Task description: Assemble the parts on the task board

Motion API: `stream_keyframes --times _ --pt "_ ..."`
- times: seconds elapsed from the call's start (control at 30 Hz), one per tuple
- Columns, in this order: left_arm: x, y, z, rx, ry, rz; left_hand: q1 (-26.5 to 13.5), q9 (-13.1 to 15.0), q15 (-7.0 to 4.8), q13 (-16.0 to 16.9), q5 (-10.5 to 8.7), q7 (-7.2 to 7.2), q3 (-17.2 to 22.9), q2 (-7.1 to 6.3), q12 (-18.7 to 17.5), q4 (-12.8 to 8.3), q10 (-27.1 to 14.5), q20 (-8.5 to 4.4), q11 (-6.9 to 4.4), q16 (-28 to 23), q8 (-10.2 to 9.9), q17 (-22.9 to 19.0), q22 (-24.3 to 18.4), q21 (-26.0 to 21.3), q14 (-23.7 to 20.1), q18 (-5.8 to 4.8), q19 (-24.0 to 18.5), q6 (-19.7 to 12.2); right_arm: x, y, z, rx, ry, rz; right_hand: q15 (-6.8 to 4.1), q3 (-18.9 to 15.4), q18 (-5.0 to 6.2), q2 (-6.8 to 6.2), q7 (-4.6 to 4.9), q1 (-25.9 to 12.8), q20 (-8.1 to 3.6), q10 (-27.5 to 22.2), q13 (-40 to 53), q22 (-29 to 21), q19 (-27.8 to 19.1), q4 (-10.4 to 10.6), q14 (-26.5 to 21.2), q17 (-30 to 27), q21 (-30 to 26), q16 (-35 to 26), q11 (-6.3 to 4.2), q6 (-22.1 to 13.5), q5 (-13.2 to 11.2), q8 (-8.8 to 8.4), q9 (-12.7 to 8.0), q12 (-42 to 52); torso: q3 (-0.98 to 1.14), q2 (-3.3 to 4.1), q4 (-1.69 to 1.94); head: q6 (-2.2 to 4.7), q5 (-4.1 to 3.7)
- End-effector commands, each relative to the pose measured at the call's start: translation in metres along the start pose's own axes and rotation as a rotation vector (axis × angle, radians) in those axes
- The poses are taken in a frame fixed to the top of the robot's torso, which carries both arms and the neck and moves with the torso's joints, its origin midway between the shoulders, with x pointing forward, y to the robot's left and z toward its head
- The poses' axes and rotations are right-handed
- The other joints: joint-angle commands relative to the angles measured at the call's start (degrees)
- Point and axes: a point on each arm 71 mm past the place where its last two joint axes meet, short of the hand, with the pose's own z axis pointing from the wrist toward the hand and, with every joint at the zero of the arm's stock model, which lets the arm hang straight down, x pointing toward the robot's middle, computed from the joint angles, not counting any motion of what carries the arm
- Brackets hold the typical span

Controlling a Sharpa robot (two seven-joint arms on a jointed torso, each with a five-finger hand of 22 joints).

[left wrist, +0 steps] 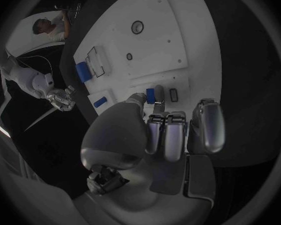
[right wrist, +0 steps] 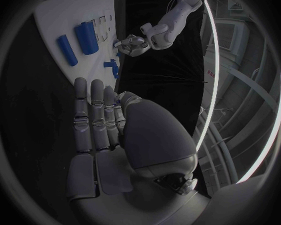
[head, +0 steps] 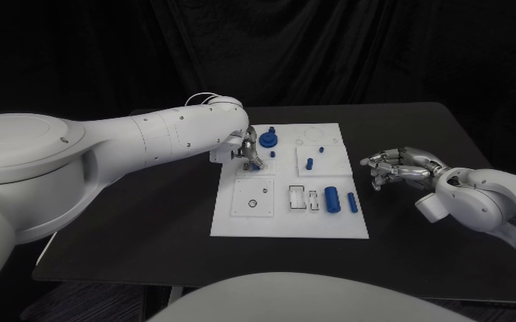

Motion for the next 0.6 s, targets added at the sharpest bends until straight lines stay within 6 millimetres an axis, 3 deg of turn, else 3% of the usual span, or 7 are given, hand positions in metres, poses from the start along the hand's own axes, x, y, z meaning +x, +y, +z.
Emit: stream_keyframes --times 0.03,0.6 --pt "0.0026 -0.0007 0.0007 0.003 0.025 0.006 0.1 -0.1 0.43 15.0 -0.28 -0.04 0.4 -0.40 0.0 0.1 6.1 0.07 0.39 0.2 -0.3 15.1 10.1 -0.2 6.1 0.66 -0.4 -0.3 0.0014 -0.0022 -0.0001 0.018 0.017 0.003 -0.07 0.3 0.91 -0.24 0.24 0.5 0.03 -0.3 -0.1 0.1 -0.4 0.0 -0.5 0.0 0.2 0.3 0.02 -0.5 0.3 0.27 -0.1 0.2 -0.01 -0.04 0.02 0.00 0.00" --pt "0.0039 0.0002 0.0043 -0.003 0.009 -0.010 0.5 -0.2 0.53 15.0 -1.20 0.12 1.2 -0.67 0.0 0.1 6.1 0.18 0.52 0.2 -0.5 15.1 10.0 -0.7 6.1 0.78 -0.7 -0.4 0.0020 -0.0028 -0.0006 0.024 0.026 0.005 -0.05 0.4 0.90 -0.25 0.25 0.5 0.04 -0.4 -0.1 0.1 -0.4 0.0 -0.5 -0.1 0.2 0.3 0.04 -0.6 0.2 0.30 -0.1 0.2 0.00 -0.01 0.00 0.00 -0.11"
